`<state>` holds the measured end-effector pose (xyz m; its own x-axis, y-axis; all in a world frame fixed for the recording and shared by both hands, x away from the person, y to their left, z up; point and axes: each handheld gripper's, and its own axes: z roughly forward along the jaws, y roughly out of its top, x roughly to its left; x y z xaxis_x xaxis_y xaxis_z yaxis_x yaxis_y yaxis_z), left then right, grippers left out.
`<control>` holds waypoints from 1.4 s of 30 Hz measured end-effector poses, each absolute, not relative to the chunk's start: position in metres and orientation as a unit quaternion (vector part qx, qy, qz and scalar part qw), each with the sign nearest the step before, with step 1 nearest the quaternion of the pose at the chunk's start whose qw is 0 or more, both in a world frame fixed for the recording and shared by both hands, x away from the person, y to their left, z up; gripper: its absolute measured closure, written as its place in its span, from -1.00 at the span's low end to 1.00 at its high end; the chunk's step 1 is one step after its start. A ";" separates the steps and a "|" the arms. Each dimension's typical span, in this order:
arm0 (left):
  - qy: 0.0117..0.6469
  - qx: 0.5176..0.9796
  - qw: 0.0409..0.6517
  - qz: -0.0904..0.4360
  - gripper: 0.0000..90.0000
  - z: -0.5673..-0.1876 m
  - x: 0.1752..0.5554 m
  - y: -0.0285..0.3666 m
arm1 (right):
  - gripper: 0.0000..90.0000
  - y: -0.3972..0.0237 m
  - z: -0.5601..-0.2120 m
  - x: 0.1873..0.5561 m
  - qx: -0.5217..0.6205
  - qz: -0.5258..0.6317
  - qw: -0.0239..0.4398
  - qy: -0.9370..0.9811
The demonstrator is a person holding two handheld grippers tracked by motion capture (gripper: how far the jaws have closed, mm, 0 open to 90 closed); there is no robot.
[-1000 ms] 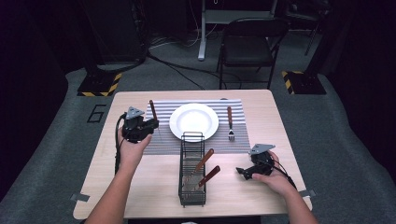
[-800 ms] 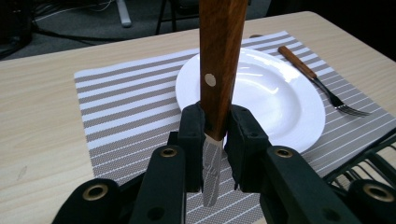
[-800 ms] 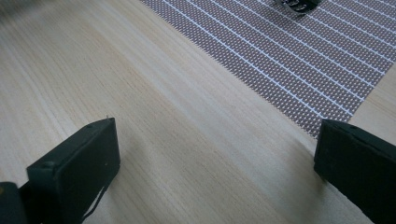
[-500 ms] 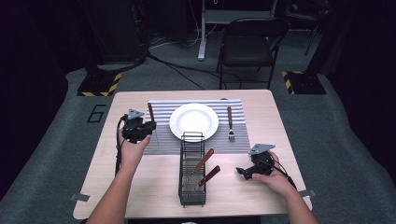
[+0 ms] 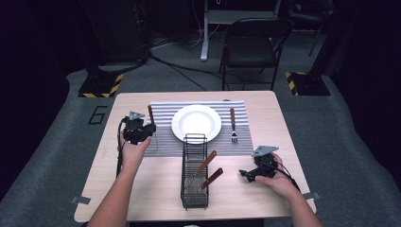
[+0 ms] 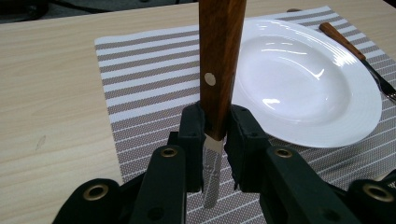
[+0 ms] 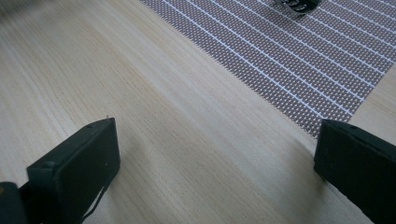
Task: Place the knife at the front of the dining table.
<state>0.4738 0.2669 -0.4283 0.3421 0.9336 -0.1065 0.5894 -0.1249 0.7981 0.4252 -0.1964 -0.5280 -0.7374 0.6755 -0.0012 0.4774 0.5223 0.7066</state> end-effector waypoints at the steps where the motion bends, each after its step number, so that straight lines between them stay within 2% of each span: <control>1: 0.531 0.718 0.395 0.218 0.69 -0.428 0.474 0.267 | -1.00 -0.197 -0.528 0.426 0.333 0.356 0.140 0.862; 23: 0.556 0.700 0.397 0.207 0.70 -0.441 0.504 0.260 | -1.00 -0.196 -0.528 0.425 0.334 0.356 0.139 0.861; 42: 0.593 0.665 0.420 0.176 0.70 -0.454 0.522 0.271 | -1.00 -0.197 -0.528 0.425 0.333 0.356 0.140 0.862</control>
